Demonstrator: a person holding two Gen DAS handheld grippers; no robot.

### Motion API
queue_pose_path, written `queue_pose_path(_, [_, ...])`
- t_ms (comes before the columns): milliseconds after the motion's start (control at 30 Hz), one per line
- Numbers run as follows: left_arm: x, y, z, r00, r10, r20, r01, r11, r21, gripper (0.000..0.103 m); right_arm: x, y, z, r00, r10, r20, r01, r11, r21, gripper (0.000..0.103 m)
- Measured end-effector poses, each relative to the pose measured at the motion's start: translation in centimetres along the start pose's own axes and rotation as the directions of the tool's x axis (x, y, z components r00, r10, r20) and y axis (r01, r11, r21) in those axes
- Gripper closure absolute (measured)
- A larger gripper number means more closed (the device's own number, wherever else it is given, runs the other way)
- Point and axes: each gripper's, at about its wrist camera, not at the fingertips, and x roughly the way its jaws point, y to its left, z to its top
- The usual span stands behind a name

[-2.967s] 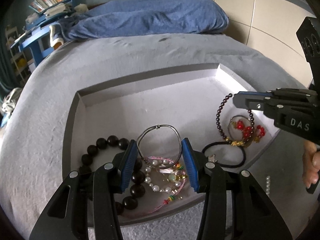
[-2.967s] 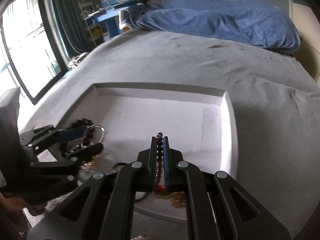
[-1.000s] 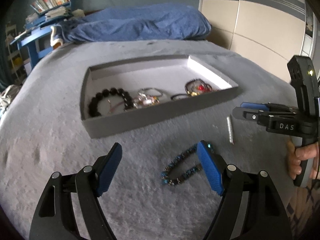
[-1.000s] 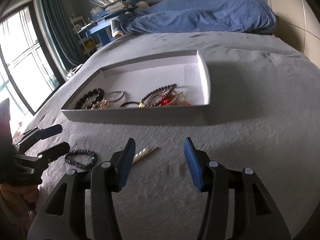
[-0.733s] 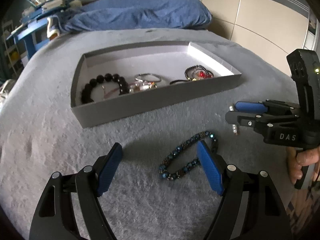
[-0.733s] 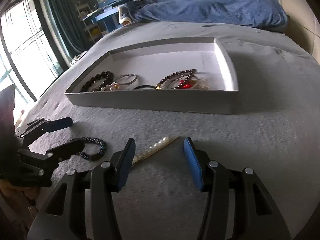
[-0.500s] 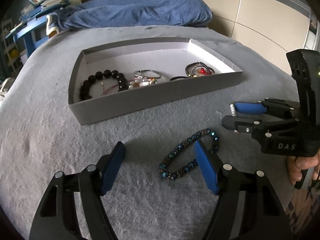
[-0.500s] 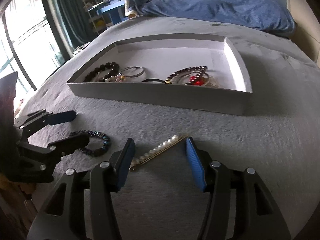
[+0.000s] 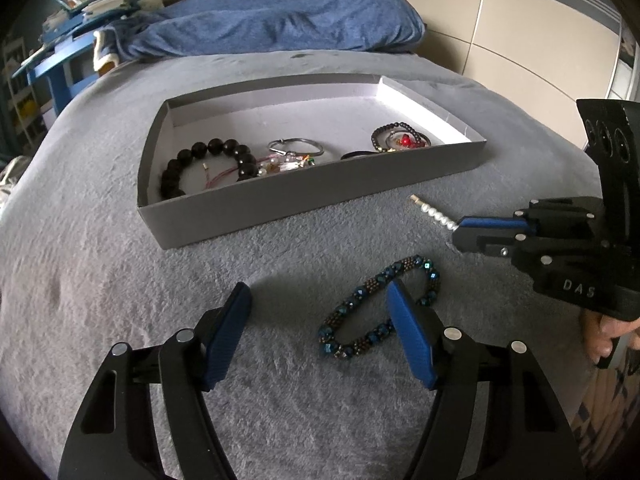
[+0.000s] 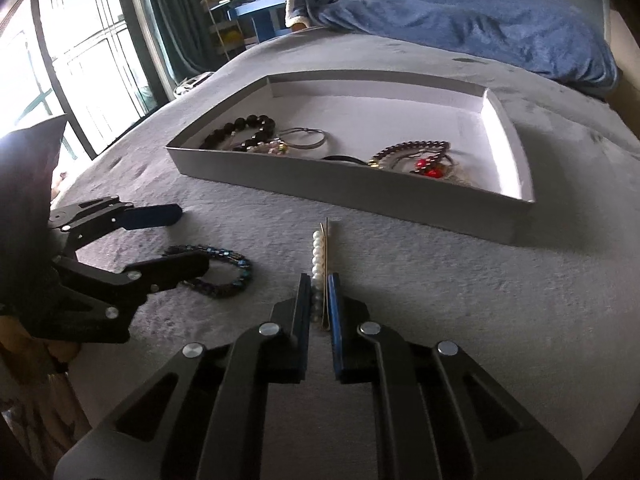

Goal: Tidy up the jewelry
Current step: 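Grasp the pearl hairpin with the right gripper while the left gripper grasps the blue beaded bracelet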

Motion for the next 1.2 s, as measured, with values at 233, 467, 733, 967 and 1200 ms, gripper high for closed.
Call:
queue_pose_path(233, [-0.1,-0.1,-0.1,1.000,-0.009,0.004,0.009,1.000,0.009,0.041,0.2,-1.3,-0.3,1.000,-0.007,-0.011,0.007,1.000,0.023,0.094])
queue_pose_path(467, [-0.2,-1.0,-0.4,0.998,-0.063,-0.003,0.063,0.996,0.064,0.066,0.6,-1.6,-0.2,1.000,0.016,-0.023,-0.015,0.999,0.048,0.094])
queue_pose_path(733, [-0.1,-1.6,-0.5,0.998,-0.060,-0.011,0.060,0.995,0.075,0.074,0.6,-1.0,-0.2,0.999,-0.019,-0.026,0.019,1.000,0.018,0.093])
queue_pose_path(967, [0.1,-1.5,-0.5,0.998,-0.061,-0.024,0.062,0.996,0.066,0.072,0.6,-0.9,-0.2,0.999,-0.025,-0.027,0.025,1.000,0.012,0.093])
queue_pose_path(1200, [0.0,-1.6,-0.5,0.999,-0.048,-0.018,0.049,0.996,0.075,0.075,0.6,-1.0,-0.2,0.999,-0.028,-0.025,0.028,1.000,0.010,0.093])
